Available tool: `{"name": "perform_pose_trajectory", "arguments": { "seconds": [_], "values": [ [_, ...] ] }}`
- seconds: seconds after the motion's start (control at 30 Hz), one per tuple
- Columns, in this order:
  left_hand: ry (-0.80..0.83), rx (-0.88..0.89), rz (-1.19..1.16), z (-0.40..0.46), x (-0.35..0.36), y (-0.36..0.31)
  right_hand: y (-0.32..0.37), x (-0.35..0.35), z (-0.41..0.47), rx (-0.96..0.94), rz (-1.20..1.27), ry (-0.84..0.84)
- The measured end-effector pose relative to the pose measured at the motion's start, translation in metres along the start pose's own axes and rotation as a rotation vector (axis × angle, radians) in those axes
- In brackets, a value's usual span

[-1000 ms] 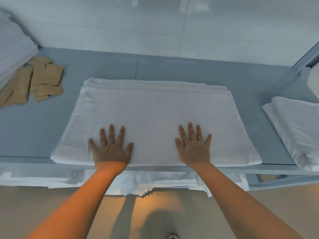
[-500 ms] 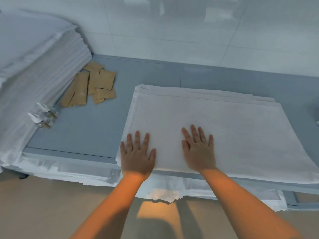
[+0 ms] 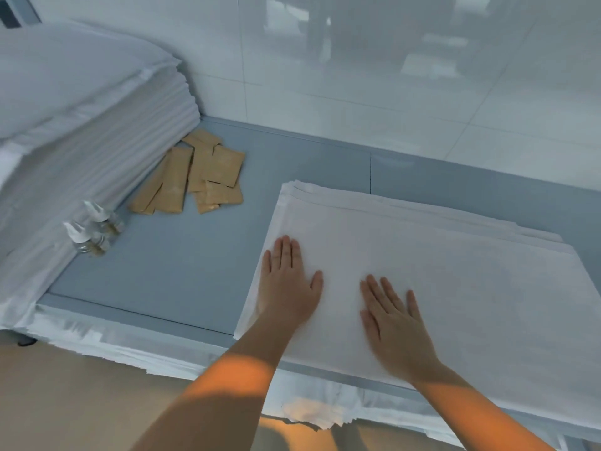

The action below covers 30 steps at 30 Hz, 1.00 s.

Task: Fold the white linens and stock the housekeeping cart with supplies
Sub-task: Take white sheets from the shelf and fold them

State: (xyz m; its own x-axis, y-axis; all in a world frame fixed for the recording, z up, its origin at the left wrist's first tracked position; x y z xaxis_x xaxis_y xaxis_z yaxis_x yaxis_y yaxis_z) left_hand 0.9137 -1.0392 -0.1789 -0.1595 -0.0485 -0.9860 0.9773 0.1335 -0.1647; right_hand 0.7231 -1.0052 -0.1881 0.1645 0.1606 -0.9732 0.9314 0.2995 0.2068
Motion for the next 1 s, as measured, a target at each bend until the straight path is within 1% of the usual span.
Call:
{"name": "perform_pose_trajectory", "arguments": {
  "seconds": [0.07,0.13,0.23,0.3,0.4,0.47,0.53,0.57,0.63,0.67,0.7,0.73,0.77,0.8,0.87,0.9,0.93,1.0],
  "values": [
    [-0.066,-0.048,-0.035,0.001,0.000,0.007,0.036,0.003,0.024,-0.175,0.050,0.018],
    [-0.086,-0.084,-0.041,0.005,0.002,0.012,0.063,0.002,0.061,-0.289,0.039,0.033],
    [-0.062,-0.085,-0.052,0.007,0.005,0.015,0.092,-0.001,0.115,-0.424,-0.040,0.073],
    [-0.074,-0.085,-0.061,0.008,0.002,0.015,0.105,0.000,0.142,-0.503,-0.091,0.113],
    [-0.093,-0.100,-0.080,0.007,0.000,0.016,0.112,0.003,0.173,-0.575,-0.141,0.123],
    [-0.068,-0.103,-0.067,0.005,0.004,0.015,0.108,0.000,0.194,-0.567,-0.132,0.109],
    [-0.044,-0.109,-0.044,0.003,0.007,0.016,0.099,-0.006,0.222,-0.502,-0.102,0.091],
    [-0.037,-0.113,-0.038,0.003,0.008,0.016,0.091,-0.010,0.238,-0.431,-0.087,0.091],
    [-0.026,-0.109,-0.031,0.003,0.008,0.015,0.068,-0.019,0.265,-0.217,-0.084,0.117],
    [-0.018,-0.112,-0.030,0.002,0.008,0.015,0.057,-0.025,0.272,-0.125,-0.103,0.103],
    [-0.013,-0.119,-0.027,0.002,0.008,0.016,0.052,-0.033,0.273,-0.087,-0.135,0.048],
    [-0.010,-0.123,-0.021,0.003,0.007,0.017,0.055,-0.039,0.267,-0.121,-0.156,-0.035],
    [-0.006,-0.122,-0.016,0.004,0.008,0.017,0.064,-0.042,0.253,-0.213,-0.130,-0.105],
    [-0.002,-0.122,-0.011,0.005,0.008,0.017,0.076,-0.039,0.234,-0.337,-0.069,-0.107],
    [0.000,-0.125,-0.005,0.007,0.009,0.017,0.086,-0.016,0.192,-0.550,-0.008,0.027],
    [-0.003,-0.126,-0.005,0.007,0.009,0.017,0.077,-0.007,0.179,-0.586,-0.044,0.079],
    [-0.009,-0.126,-0.001,0.007,0.009,0.017,0.058,-0.007,0.177,-0.561,-0.084,0.095],
    [-0.016,-0.124,0.016,0.006,0.009,0.018,-0.004,-0.022,0.193,-0.376,-0.139,0.066]
  ]
}}
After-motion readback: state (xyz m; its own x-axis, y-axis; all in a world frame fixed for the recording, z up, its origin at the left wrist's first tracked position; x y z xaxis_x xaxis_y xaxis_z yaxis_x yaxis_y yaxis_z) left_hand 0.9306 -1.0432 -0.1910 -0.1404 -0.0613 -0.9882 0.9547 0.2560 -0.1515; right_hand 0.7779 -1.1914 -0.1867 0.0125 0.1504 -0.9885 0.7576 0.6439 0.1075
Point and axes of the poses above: each hand's wrist, its own z-axis towards the middle knuckle, its own x-axis out of the palm, y = z × x, the point moved 9 cm from there along z, towards the middle knuckle, and after that the axes turned 8 degrees about z, right-handed, at the moved point
